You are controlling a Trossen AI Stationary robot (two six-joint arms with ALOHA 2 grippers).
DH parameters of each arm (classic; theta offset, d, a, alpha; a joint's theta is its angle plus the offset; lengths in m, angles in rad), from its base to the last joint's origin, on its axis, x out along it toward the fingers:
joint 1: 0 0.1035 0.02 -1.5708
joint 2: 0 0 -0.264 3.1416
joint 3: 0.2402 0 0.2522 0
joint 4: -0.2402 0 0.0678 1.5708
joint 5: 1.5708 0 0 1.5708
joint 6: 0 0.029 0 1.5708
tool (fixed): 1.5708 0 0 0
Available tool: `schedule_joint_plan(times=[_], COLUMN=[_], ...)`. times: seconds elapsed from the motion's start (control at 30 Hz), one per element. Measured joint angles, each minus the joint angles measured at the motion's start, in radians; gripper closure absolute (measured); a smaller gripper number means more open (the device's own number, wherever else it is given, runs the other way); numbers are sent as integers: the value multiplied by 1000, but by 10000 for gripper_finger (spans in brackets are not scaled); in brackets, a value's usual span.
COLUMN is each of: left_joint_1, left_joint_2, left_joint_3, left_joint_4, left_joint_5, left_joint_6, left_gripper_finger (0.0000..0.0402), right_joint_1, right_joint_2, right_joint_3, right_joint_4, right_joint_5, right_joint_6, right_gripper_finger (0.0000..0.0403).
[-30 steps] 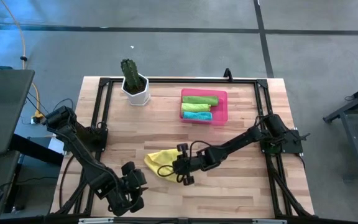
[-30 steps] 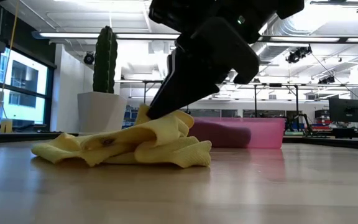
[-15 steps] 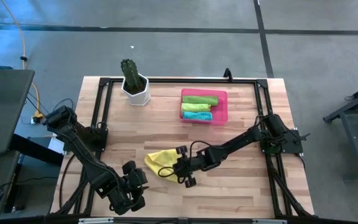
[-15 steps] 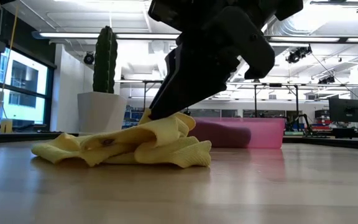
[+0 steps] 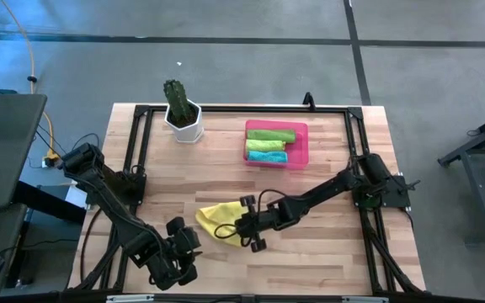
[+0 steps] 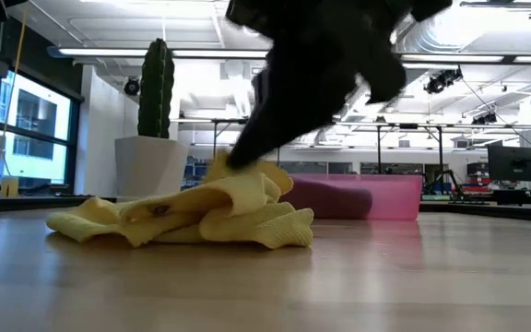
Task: Roll microfiber towels into tight, uniform cylinder then place into a basket
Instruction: Roll the yellow microfiber cloth
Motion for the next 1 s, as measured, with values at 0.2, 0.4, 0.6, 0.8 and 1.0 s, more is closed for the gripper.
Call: schedule_joint_plan(times=[0.2, 0.4, 0.6, 0.8, 1.0], left_joint_1=[5, 45, 120, 190, 265], left_joint_2=[0, 0, 0, 0, 0], left_joint_3=[0, 0, 0, 0, 0], left_joint_4=[3, 17, 122, 145, 184], left_joint_5=[-67, -255, -218, -275, -287], left_joint_6=[99, 205, 386, 524, 576], left_gripper_finger=[308, 308, 286, 234, 199], right_joint_1=[0, 0, 0, 3, 3], right_joint_2=[-140, -269, -292, -288, -288], right_joint_3=[0, 2, 2, 2, 2], right_joint_4=[-52, -55, -60, -66, -65], right_joint_5=[32, 84, 129, 116, 114], right_joint_6=[28, 69, 80, 80, 79], right_gripper_finger=[401, 402, 402, 403, 403])
